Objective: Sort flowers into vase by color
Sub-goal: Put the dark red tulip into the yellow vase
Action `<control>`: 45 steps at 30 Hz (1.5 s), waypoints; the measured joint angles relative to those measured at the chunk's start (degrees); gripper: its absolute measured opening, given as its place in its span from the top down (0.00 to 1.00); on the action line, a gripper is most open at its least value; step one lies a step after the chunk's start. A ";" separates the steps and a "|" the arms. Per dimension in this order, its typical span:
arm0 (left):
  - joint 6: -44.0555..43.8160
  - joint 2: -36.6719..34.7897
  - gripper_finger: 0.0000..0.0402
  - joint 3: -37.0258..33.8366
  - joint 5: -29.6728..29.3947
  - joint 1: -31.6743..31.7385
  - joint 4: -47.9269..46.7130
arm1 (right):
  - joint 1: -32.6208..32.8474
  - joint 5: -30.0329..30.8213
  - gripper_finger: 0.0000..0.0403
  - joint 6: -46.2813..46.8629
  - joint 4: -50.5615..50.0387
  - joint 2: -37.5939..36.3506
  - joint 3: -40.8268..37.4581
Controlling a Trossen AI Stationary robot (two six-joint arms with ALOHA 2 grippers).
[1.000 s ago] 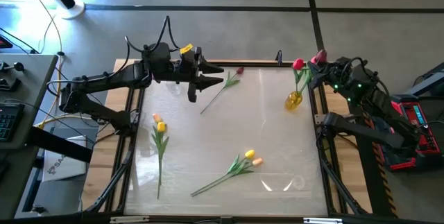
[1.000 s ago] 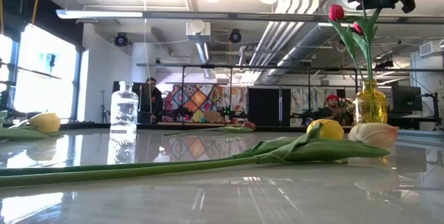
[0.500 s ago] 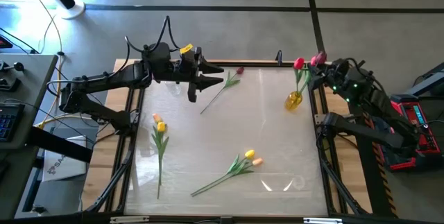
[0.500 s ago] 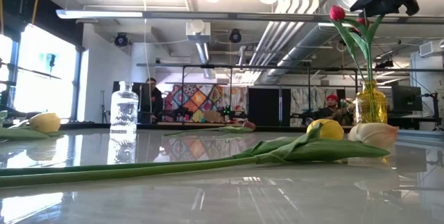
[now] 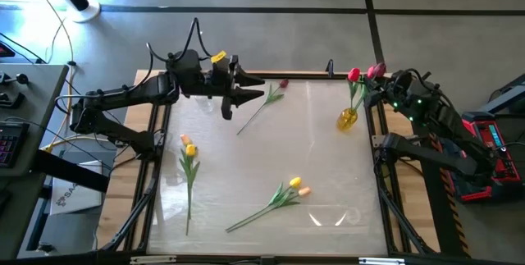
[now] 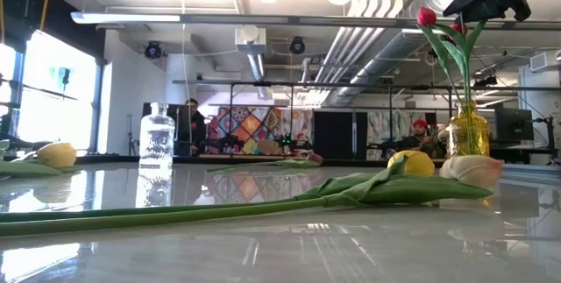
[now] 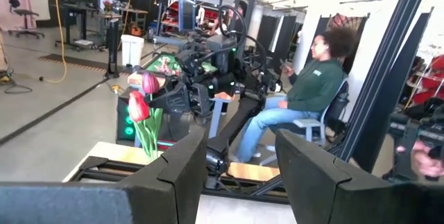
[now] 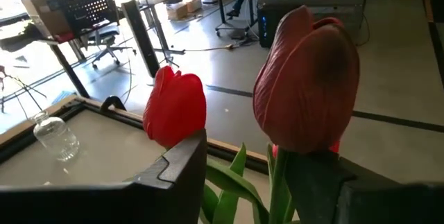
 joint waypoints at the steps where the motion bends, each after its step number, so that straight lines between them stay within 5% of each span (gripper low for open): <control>1: -0.59 0.00 0.59 0.00 0.01 -0.01 0.04 | -0.02 0.00 0.58 0.04 0.02 -0.02 0.01; 22: -2.75 0.00 0.59 0.00 -0.08 -0.45 -0.10 | 0.00 -4.84 0.58 3.42 -0.30 -0.04 0.08; 30: -5.74 1.48 0.59 0.08 -6.36 0.03 -4.87 | -0.01 -5.44 0.58 3.64 -0.25 -0.04 0.10; 45: -8.05 14.00 0.59 0.00 -10.20 5.73 -16.75 | -0.01 -5.39 0.58 2.44 -0.05 -0.07 0.10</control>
